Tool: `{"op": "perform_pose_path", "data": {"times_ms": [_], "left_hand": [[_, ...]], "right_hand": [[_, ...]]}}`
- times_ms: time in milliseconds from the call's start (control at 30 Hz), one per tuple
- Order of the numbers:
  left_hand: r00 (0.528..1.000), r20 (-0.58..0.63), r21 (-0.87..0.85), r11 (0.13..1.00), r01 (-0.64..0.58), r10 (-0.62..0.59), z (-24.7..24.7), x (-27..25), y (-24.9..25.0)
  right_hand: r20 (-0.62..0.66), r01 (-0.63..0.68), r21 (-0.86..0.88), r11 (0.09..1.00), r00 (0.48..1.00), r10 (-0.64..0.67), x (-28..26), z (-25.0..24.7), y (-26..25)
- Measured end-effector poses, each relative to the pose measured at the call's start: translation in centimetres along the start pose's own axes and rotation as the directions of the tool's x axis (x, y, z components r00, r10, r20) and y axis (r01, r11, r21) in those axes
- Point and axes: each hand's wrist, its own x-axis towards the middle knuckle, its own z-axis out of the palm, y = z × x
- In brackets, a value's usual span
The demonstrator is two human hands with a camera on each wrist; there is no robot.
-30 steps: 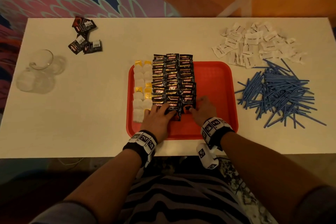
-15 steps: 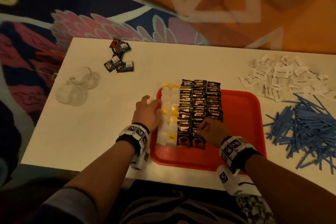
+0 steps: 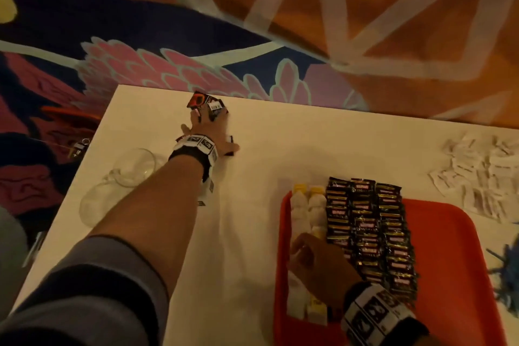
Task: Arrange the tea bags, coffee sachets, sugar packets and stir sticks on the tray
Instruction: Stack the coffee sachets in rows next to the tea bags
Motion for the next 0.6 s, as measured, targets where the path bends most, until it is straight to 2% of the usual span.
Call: {"op": "perform_pose_path", "data": {"times_ms": [133, 233, 433, 600], "left_hand": [[1.000, 0.011, 0.018, 1.000, 0.009, -0.009, 0.1, 4.3, -1.3], [1.000, -0.007, 0.014, 1.000, -0.017, 0.017, 2.1, 5.0, -1.9], [0.982, -0.040, 0.107, 0.978, -0.177, 0.182, 6.7, -0.3, -1.3], [0.952, 0.044, 0.153, 0.940, -0.305, 0.301, 9.6, -6.5, -1.8]], "right_hand": [[0.017, -0.025, 0.017, 1.000, 1.000, 0.025, 1.9, 1.6, -1.6], [-0.009, -0.022, 0.011, 1.000, 1.000, 0.022, 2.9, 1.9, -2.3], [0.017, -0.058, 0.039, 0.998, 0.998, 0.058, 4.1, 2.6, -4.1], [0.035, -0.067, -0.029, 0.997, 0.997, 0.068, 5.5, 3.0, -5.4]]}}
